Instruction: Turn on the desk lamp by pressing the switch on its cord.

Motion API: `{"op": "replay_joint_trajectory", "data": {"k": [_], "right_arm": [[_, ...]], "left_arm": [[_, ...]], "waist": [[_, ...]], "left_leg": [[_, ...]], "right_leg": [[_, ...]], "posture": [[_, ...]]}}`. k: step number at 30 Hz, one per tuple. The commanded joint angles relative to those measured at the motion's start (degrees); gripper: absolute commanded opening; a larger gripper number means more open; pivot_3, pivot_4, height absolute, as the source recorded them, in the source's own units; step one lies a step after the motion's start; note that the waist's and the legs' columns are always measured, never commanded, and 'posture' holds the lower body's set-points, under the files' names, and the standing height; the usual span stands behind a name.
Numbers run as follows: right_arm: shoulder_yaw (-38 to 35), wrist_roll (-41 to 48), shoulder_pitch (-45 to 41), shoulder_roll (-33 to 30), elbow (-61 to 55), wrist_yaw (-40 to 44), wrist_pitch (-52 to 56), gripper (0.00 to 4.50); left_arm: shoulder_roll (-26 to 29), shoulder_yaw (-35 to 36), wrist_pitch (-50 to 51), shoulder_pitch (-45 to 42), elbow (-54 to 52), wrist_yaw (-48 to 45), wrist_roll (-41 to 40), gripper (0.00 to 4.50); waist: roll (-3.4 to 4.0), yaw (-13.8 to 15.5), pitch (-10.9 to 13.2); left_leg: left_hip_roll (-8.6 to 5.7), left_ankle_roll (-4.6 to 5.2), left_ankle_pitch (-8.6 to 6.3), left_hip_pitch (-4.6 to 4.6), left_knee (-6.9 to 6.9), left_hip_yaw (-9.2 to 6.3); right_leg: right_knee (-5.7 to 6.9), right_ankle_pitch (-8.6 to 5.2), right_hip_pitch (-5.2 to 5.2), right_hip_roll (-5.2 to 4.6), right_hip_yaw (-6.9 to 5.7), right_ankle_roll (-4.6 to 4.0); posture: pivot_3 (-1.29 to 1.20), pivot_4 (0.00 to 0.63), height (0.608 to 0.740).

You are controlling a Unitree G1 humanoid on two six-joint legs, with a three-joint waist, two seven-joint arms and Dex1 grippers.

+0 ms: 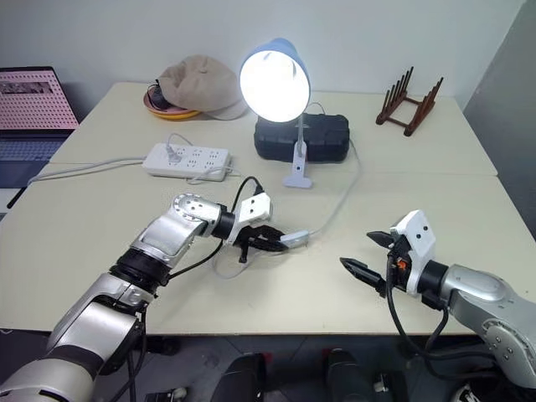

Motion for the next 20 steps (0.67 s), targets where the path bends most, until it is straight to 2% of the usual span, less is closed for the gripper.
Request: {"op": "replay_joint_trajectory", "data": {"k": [1,4,5,6,9,11,14,20], "right_arm": [[-0.01,-4.00,1.28,0.39,-1.39,1.96,-3.16,4.50],[-0.84,-5.21,2.22,0.84,-0.49,3.37,-3.96,4.50],[-1.08,-5.47,2.43,0.62,-0.02,4.38,-4.14,4.50],[-1.33,-5.91,2.58,0.55,0.45,5.06,-4.46,4.50],[-2.03,-7.08,2.64,-0.14,2.25,7.99,-5.49,4.50],[-2.49,-7.79,2.31,-0.54,4.05,9.74,-6.34,4.50],[-2.54,-9.46,1.56,-0.63,6.18,11.52,-7.76,4.50],[-0.83,-11.58,-0.85,0.08,9.82,14.42,-9.02,4.50]], "left_arm": [[-0.57,1.80,-5.20,-2.39,2.38,-3.30,1.15,1.82],[1.71,3.99,-3.97,-2.44,0.75,-5.86,0.16,2.39],[3.30,5.17,-2.52,-1.95,-0.85,-7.03,-0.64,2.78],[4.43,6.34,-1.23,-1.48,-2.14,-7.28,-1.21,2.86],[9.34,9.92,3.58,0.96,-7.59,-8.87,-3.33,3.63],[12.66,13.29,7.49,3.01,-10.54,-7.86,-4.75,3.86],[16.09,17.39,9.92,6.21,-13.30,-5.19,-5.22,4.48],[18.84,22.58,9.01,13.11,-15.36,1.88,-3.27,4.48]], "waist": [[0.00,0.04,0.00],[0.00,-0.05,0.00],[0.00,-0.07,0.00],[-0.01,-0.18,0.01],[-0.01,-0.31,0.01],[0.00,-0.21,0.01],[0.00,-0.20,0.01],[-0.01,-0.01,0.01]], "left_leg": [[0.00,0.00,0.00,-0.01,0.00,0.00],[0.00,0.00,0.00,-0.02,0.00,0.00],[0.00,0.00,0.00,-0.01,0.01,0.00],[0.01,0.00,0.00,-0.01,0.01,-0.01],[0.05,0.00,0.00,0.03,0.02,-0.01],[0.05,0.00,0.00,0.05,0.02,-0.01],[0.05,0.00,0.00,0.08,0.03,-0.01],[0.05,0.00,0.00,0.08,0.10,-0.01]], "right_leg": [[0.00,0.00,0.00,0.00,-0.02,0.00],[0.01,0.00,-0.01,0.01,-0.01,0.01],[0.02,0.00,-0.01,0.01,-0.01,0.02],[0.03,0.00,-0.01,0.02,-0.01,0.02],[0.11,0.00,-0.02,0.04,-0.01,0.02],[0.13,0.00,-0.01,0.04,-0.01,0.02],[0.12,0.00,0.02,0.03,-0.01,0.02],[0.12,0.00,0.05,0.02,-0.02,0.02]], "posture": [[0.00,0.150,0.740],[0.00,0.150,0.740],[0.00,0.150,0.740],[0.00,0.150,0.740],[0.00,0.150,0.740],[0.00,0.150,0.740],[0.00,0.150,0.740],[0.00,0.150,0.740]]}}
